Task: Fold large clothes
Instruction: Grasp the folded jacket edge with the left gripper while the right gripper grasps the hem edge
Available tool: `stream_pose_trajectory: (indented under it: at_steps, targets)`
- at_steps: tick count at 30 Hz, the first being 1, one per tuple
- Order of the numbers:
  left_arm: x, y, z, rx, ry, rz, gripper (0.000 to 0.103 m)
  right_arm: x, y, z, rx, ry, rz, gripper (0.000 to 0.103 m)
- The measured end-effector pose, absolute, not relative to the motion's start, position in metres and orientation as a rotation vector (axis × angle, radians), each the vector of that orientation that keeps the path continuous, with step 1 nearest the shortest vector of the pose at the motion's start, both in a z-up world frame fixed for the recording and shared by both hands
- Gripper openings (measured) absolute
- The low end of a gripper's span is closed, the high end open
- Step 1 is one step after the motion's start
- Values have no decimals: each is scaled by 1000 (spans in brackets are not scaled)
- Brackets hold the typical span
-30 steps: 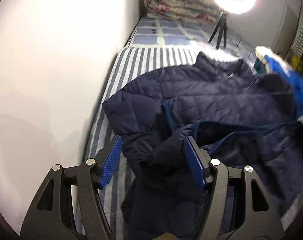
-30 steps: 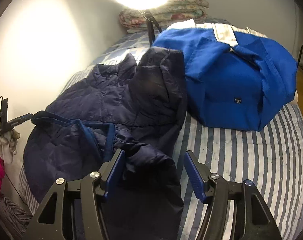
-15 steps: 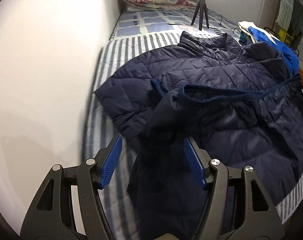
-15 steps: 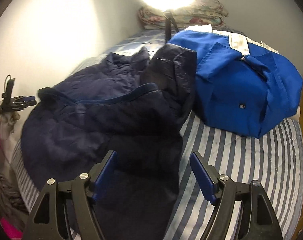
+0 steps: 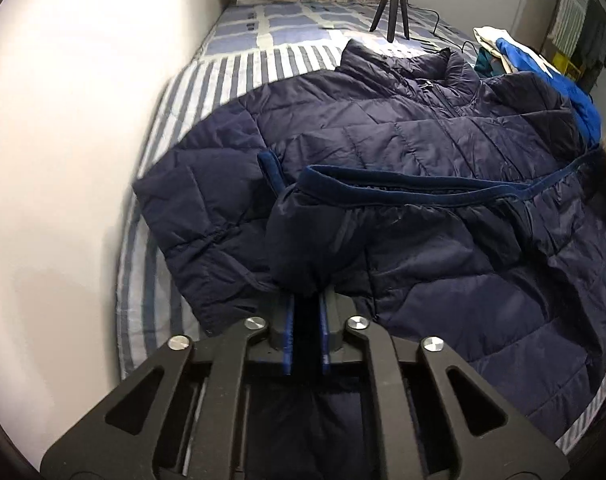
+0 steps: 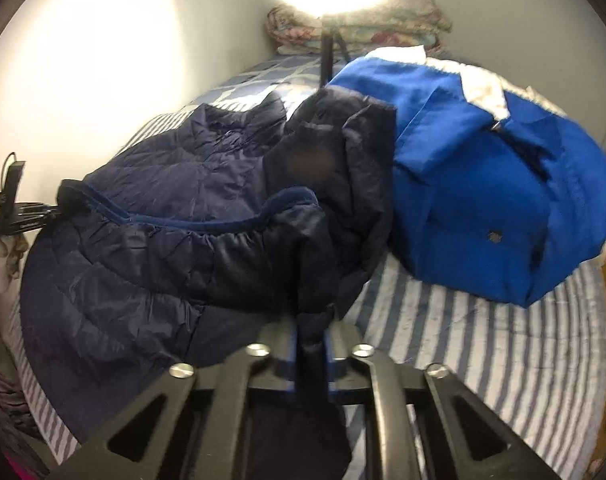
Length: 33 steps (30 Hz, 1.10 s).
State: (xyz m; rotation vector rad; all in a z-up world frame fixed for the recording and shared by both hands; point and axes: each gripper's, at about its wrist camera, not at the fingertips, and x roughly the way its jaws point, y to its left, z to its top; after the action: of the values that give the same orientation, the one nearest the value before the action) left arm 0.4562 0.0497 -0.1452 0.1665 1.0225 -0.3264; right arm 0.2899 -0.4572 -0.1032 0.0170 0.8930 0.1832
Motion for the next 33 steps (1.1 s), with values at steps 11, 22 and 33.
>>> stream_pose_trajectory:
  at_steps: [11,22,33]
  targets:
    - [470,64,-97,181,882,-248,4,295,-445,-53,-9,727,129,0]
    - [576,48,-80,192,811,-199,4,406,-462,-48,21,723,-59,0]
    - [640,21,-159,267,908,-137,6,463,-455,-87,-105,799,-204,0]
